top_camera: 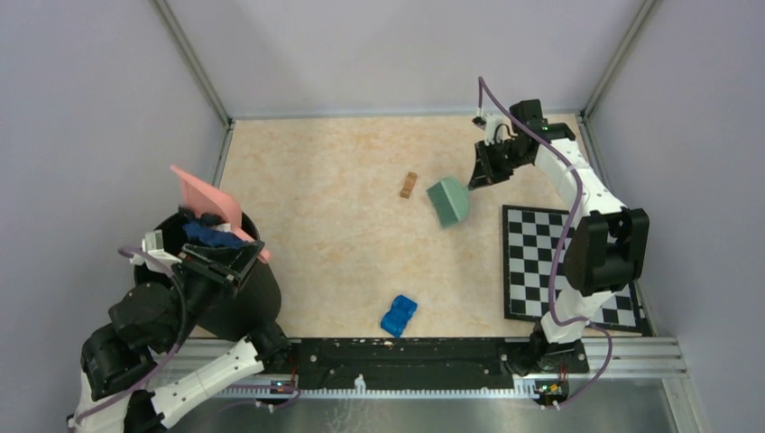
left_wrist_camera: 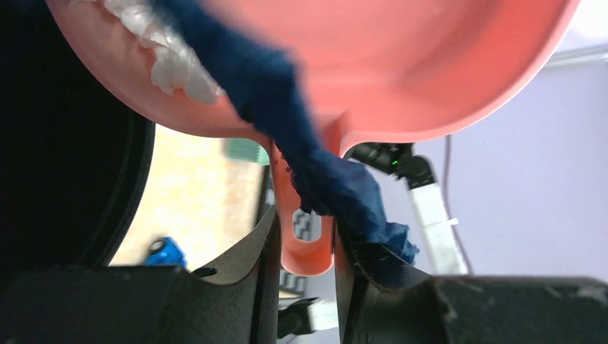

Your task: Sweep away the paper scraps from the table

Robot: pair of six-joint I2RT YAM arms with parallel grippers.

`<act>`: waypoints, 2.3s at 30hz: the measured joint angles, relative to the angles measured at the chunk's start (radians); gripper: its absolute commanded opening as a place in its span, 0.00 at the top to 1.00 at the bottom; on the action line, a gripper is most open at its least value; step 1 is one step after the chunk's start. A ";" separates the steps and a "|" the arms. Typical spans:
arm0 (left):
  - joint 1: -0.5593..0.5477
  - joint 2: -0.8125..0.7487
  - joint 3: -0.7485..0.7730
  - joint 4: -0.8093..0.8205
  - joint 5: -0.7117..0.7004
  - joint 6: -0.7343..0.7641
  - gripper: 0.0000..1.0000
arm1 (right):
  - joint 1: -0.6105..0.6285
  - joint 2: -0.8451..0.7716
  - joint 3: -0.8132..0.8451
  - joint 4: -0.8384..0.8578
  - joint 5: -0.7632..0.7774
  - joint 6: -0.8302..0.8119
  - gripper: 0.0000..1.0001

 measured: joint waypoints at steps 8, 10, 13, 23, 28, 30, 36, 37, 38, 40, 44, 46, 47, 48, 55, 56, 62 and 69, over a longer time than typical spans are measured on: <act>0.000 -0.100 -0.103 0.119 -0.061 -0.151 1.00 | 0.000 0.003 -0.008 -0.002 -0.004 0.006 1.00; 0.000 -0.100 -0.103 0.130 -0.067 -0.161 1.00 | 0.000 0.005 -0.008 -0.002 -0.004 0.006 1.00; 0.000 -0.100 -0.103 0.143 -0.073 -0.169 1.00 | 0.000 0.011 -0.008 -0.002 -0.005 0.006 1.00; 0.000 -0.294 -0.349 0.358 -0.084 -0.269 1.00 | 0.000 0.015 -0.008 -0.003 -0.012 0.006 1.00; 0.000 -0.266 -0.344 0.441 -0.089 -0.260 1.00 | 0.000 0.015 -0.008 -0.003 -0.014 0.007 1.00; 0.000 -0.265 -0.330 0.468 -0.100 -0.246 1.00 | 0.000 0.015 -0.011 -0.002 -0.016 0.007 1.00; 0.000 -0.283 -0.301 0.549 -0.147 -0.158 1.00 | 0.000 0.015 -0.013 -0.003 -0.019 0.006 1.00; 0.000 -0.280 -0.282 0.539 -0.149 -0.148 1.00 | 0.000 0.015 -0.013 -0.003 -0.019 0.006 1.00; 0.000 -0.273 -0.264 0.530 -0.151 -0.142 1.00 | 0.000 0.015 -0.013 -0.003 -0.019 0.007 1.00; 0.000 -0.246 -0.224 0.504 -0.156 -0.127 1.00 | 0.000 0.015 -0.013 -0.003 -0.019 0.006 1.00; -0.002 -0.166 -0.184 0.477 -0.161 -0.023 1.00 | 0.000 0.015 -0.013 -0.003 -0.019 0.007 1.00; -0.011 -0.100 -0.150 0.457 -0.163 0.059 1.00 | 0.000 0.015 -0.013 -0.005 -0.019 0.006 1.00; -0.018 -0.060 -0.123 0.447 -0.162 0.102 1.00 | 0.000 0.015 -0.013 -0.006 -0.019 0.006 1.00; -0.023 -0.018 -0.092 0.435 -0.160 0.146 1.00 | 0.000 0.015 -0.013 -0.007 -0.019 0.006 1.00; -0.032 0.267 0.061 0.425 -0.076 0.467 1.00 | 0.000 0.015 -0.013 -0.012 -0.018 0.007 1.00; -0.031 0.317 0.082 0.421 -0.053 0.518 1.00 | 0.000 0.015 -0.013 -0.013 -0.018 0.007 1.00; -0.032 0.639 0.178 0.386 0.066 0.754 1.00 | 0.000 0.006 -0.013 -0.032 -0.002 0.006 1.00; -0.032 0.839 0.178 0.259 0.121 0.893 1.00 | 0.000 -0.034 -0.035 -0.051 0.021 0.006 1.00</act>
